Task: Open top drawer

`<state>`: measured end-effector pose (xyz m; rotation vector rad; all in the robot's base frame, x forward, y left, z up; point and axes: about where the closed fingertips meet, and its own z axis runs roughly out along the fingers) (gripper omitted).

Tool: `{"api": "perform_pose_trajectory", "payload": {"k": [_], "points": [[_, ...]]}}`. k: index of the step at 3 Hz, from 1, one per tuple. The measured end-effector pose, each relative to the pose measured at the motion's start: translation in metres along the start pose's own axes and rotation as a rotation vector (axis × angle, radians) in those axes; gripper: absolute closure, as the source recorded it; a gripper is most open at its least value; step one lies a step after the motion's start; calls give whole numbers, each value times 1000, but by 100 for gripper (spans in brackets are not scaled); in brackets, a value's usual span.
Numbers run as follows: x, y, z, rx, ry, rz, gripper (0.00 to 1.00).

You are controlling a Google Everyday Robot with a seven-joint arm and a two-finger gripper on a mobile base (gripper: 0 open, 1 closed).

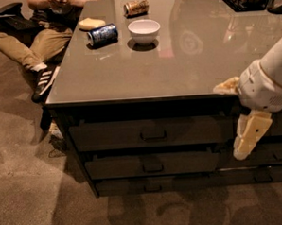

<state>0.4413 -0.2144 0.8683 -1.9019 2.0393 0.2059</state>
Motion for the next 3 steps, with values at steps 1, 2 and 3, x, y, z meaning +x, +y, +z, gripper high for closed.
{"api": "perform_pose_trajectory", "payload": {"k": [1,2,3], "points": [[8,3,29,-48,-35,-40,0],[13,1,71,-76,-48,-65,0],[15,0,74,-73,-49,-66,0]]}}
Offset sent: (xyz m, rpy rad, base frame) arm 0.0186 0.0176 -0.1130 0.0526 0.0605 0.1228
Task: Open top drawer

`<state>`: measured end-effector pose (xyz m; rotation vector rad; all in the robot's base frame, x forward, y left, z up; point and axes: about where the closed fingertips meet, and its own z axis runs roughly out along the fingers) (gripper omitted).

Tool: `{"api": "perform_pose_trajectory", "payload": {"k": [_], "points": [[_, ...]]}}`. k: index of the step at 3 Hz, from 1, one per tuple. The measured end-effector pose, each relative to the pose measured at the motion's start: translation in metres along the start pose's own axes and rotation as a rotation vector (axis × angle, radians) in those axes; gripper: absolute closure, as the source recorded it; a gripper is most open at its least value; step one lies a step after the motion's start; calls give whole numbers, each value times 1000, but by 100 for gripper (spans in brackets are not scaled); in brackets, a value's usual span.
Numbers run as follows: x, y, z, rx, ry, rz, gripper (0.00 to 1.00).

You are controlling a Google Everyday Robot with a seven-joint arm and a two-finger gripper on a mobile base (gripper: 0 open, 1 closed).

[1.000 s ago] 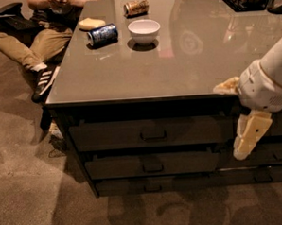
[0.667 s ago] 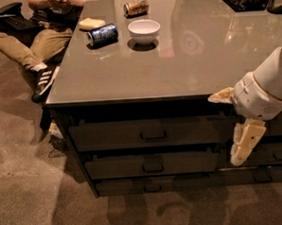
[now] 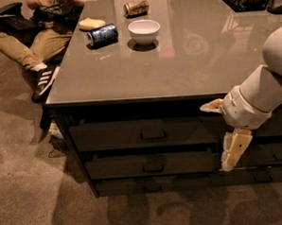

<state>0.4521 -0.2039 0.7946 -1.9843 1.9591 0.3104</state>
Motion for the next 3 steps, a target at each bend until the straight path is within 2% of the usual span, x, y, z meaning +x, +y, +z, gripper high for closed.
{"api": "perform_pose_trajectory", "payload": {"k": [1,2,3], "points": [[10,-10,17,21,-3,-11,0],[26,-35,40,70,-9,-30,0],[43,-66,77,105,5,-22,0]]}}
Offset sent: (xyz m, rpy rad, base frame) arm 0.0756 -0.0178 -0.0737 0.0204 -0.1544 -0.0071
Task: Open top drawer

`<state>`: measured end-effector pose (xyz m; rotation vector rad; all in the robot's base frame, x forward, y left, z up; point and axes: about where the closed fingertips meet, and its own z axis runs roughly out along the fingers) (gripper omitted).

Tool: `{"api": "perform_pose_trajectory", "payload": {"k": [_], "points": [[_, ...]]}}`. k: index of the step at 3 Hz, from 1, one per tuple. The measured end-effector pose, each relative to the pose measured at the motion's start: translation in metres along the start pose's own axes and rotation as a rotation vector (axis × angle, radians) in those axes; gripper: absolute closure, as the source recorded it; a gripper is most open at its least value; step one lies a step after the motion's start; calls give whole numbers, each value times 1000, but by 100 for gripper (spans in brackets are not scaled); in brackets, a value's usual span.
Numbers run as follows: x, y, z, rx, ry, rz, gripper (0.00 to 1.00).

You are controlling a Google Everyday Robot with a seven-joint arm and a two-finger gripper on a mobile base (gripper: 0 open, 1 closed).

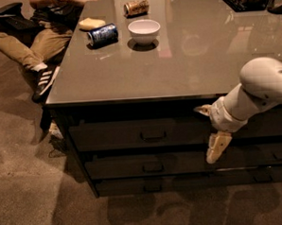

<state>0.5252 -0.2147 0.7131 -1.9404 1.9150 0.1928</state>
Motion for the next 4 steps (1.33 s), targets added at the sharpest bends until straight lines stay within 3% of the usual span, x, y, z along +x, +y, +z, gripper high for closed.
{"api": "perform_pose_trajectory", "payload": {"k": [3,4], "points": [[18,-31,72,13,-30,49,2],[19,-26,76,10,-51,48,25]]}}
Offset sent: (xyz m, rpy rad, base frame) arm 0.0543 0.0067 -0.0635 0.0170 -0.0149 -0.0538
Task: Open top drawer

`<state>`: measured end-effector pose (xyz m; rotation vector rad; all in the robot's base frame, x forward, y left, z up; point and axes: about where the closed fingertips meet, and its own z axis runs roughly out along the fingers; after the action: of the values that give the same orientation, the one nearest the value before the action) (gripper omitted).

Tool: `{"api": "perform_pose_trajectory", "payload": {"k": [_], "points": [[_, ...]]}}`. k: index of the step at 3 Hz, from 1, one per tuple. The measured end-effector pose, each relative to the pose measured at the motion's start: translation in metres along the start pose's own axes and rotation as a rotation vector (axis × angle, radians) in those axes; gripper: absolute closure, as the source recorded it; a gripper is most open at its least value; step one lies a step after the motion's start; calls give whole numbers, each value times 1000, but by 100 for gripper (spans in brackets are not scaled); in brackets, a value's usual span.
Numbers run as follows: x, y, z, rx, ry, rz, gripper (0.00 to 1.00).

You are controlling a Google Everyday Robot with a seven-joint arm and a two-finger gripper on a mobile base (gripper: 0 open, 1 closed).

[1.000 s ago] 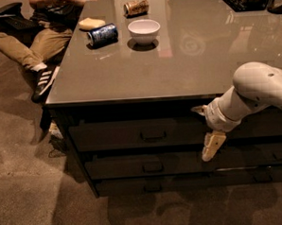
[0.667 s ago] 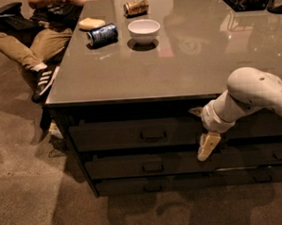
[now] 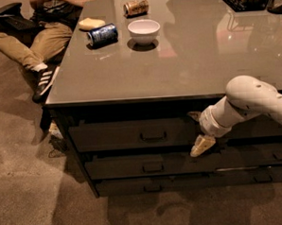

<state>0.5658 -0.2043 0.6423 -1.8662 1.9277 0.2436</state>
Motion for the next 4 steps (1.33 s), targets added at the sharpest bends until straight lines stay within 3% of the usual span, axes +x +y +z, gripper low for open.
{"api": "perform_pose_trajectory", "payload": {"k": [2,3,4], "points": [[-16,72,-42,-60,-25,-25,72],[-19,87,-49,-84,-33,-22,95],[-20,89,-50,-84,-33,-22,100]]}}
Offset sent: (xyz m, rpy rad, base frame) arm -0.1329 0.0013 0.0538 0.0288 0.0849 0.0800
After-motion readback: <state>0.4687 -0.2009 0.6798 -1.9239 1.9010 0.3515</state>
